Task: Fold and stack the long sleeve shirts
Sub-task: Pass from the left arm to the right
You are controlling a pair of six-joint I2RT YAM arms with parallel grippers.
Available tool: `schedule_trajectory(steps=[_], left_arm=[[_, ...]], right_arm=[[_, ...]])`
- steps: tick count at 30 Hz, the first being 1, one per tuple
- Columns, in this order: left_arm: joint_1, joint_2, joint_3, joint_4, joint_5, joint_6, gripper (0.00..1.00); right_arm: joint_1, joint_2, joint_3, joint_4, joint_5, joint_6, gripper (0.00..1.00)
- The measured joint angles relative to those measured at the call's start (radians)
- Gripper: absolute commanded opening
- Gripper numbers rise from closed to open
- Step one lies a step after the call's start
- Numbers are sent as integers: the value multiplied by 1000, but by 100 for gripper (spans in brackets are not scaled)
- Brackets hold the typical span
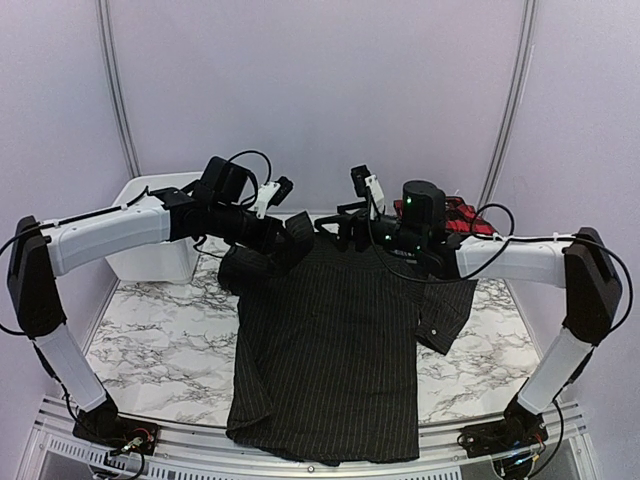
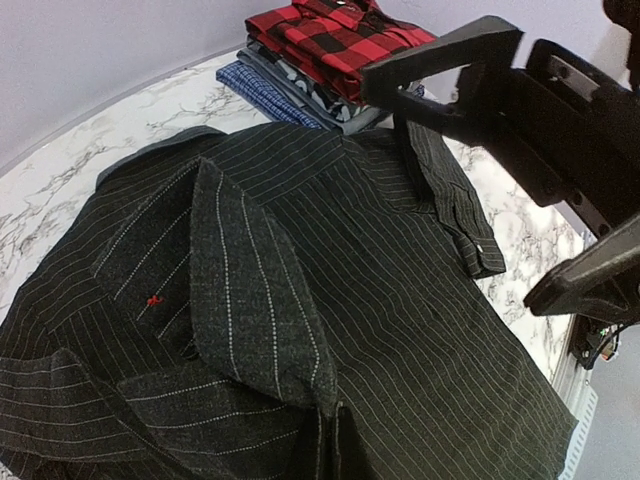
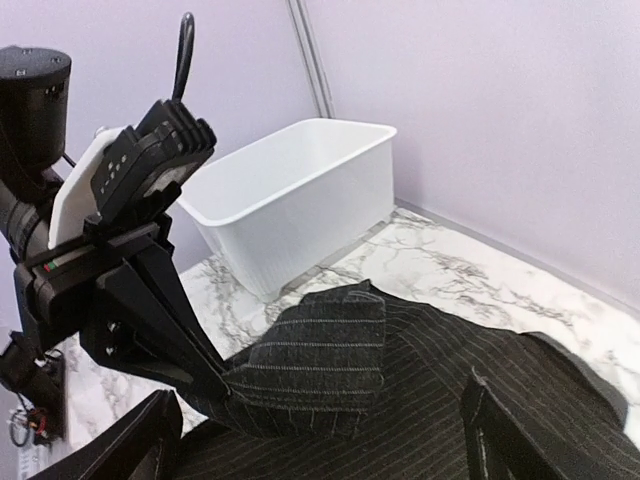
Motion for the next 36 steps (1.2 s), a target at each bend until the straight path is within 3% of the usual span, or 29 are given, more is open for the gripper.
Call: schedule_trajectory(steps=[9,18,23,26,30,34,36], left_arm=[[-55,-18,-26,19,-14,81,0],[-99,-16,-25,21,-65,142,0],[-114,-2,-18,21,-78,158,0],[-122,11,-16,21,-85,166,0],[-127,25,-14,21,-92,169,0],[-128,31,-14,20,-103,169,0],[-128,33,-14,21,-111,169,0]], right_arm=[[-79,122,116,-29,-214,194,91],[-63,134,146,-133,-257,254,87],[-40,134,146,-183,-256,266,80],[-32,135,146,-201,-256,275,71],[-30,146,153,-223,-253,283,48],[-26,156,157,-249,-251,285,36],[-24,158,157,-262,-251,283,24]])
